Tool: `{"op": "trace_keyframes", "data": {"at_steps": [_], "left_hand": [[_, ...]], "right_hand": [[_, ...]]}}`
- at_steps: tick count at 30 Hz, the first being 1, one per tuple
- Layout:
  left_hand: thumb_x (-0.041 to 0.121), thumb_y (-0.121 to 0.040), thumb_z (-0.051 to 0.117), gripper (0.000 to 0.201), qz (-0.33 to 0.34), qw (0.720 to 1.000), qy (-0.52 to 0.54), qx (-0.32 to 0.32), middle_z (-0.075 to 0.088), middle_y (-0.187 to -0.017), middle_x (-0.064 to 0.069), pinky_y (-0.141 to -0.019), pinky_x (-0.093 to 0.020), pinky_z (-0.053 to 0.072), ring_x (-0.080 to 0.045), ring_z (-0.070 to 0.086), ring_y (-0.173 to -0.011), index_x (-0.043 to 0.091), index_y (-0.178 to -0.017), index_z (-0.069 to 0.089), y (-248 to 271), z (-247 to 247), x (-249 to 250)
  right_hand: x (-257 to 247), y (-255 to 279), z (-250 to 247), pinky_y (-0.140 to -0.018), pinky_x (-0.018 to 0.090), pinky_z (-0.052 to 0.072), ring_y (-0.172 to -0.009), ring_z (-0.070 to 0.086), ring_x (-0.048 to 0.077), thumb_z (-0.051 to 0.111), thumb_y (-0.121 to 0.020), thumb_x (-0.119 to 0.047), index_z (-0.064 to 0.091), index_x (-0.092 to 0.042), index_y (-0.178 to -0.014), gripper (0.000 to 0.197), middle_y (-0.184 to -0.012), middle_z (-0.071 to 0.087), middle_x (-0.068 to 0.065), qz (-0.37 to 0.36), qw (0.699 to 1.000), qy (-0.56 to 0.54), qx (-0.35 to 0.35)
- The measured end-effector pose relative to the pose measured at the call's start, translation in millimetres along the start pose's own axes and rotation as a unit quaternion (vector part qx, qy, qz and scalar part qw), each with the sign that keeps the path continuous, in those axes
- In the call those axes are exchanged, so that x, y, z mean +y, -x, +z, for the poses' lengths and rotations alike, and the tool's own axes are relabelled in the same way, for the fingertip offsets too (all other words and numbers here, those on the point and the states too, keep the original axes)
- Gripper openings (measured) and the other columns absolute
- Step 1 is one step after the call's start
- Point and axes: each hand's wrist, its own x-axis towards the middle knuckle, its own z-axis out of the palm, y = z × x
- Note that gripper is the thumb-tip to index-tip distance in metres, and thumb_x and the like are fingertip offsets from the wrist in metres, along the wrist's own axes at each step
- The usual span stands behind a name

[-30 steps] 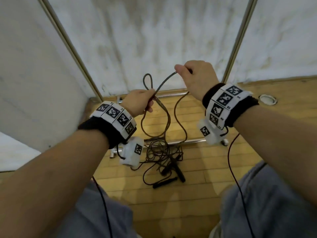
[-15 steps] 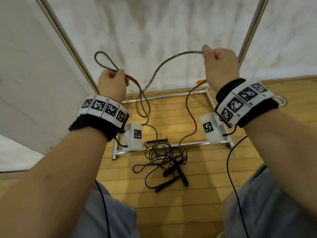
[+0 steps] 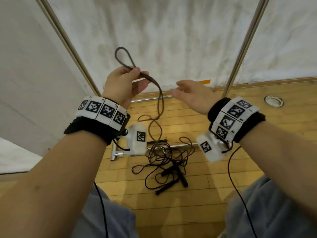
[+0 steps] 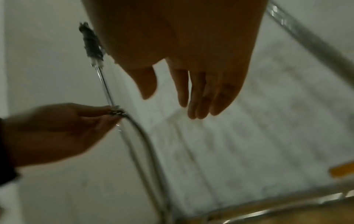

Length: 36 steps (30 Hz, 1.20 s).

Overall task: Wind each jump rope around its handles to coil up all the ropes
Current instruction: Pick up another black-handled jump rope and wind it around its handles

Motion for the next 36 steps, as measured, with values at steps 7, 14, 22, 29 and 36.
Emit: {"op": "trace_keyframes", "data": {"at_steps": [7, 14, 22, 29, 36], "left_hand": [[0.006, -0.097, 0.049, 0.009, -0.032, 0.986, 0.153, -0.049, 0.073, -0.076, -0.010, -0.058, -0.021, 0.055, -0.020, 0.072, -0.069, 0.004, -0.089, 0.051, 11.0, 14.2, 16.8], [0.033, -0.096, 0.054, 0.026, -0.034, 0.997, -0.022, 0.062, 0.074, -0.087, -0.005, -0.068, -0.029, 0.057, -0.017, 0.073, -0.077, 0.008, -0.101, 0.057, 7.5, -1.8, -0.8], [0.058, -0.070, 0.067, 0.020, -0.041, 0.834, -0.466, -0.292, 0.070, -0.092, 0.017, -0.096, -0.041, 0.045, -0.006, 0.062, -0.096, 0.046, -0.086, 0.070, 33.3, 12.6, -35.2], [0.032, -0.082, 0.072, 0.019, -0.023, 0.862, -0.417, -0.288, 0.066, -0.093, 0.008, -0.094, -0.033, 0.047, -0.010, 0.063, -0.091, 0.034, -0.100, 0.065, 35.9, 27.2, -52.6], [0.032, -0.089, 0.064, 0.002, 0.031, 0.856, -0.430, -0.284, 0.056, -0.081, 0.003, -0.064, -0.013, 0.039, -0.007, 0.051, -0.069, 0.032, -0.091, 0.064, 37.8, 41.7, -54.4]], "right_hand": [[-4.8, 18.0, 36.7, -0.081, 0.029, 0.046, -0.088, 0.065, 0.009, 0.049, -0.095, -0.031, 0.068, -0.019, -0.083, 0.025, -0.087, 0.072, -0.007, 0.012, 0.992, -0.040, -0.122], [2.9, 21.3, 33.1, -0.074, 0.023, 0.040, -0.063, 0.057, -0.005, 0.036, -0.100, -0.034, 0.066, -0.013, -0.075, 0.044, -0.076, 0.068, -0.006, -0.009, 0.994, -0.065, -0.083], [-10.2, 20.9, 19.3, -0.068, 0.034, 0.051, -0.063, 0.061, 0.021, 0.040, -0.100, -0.025, 0.058, -0.012, -0.068, 0.038, -0.055, 0.061, 0.000, 0.000, 0.958, -0.283, 0.035], [-16.0, 20.7, 6.0, -0.066, 0.030, 0.049, -0.073, 0.058, 0.024, 0.040, -0.096, -0.011, 0.055, -0.005, -0.077, 0.025, -0.070, 0.055, 0.008, 0.054, 0.854, -0.514, 0.051], [-24.7, 19.0, -6.8, -0.085, 0.029, 0.049, -0.081, 0.064, 0.016, 0.039, -0.098, -0.012, 0.059, -0.007, -0.088, 0.023, -0.076, 0.058, 0.002, 0.055, 0.833, -0.549, 0.044]]}}
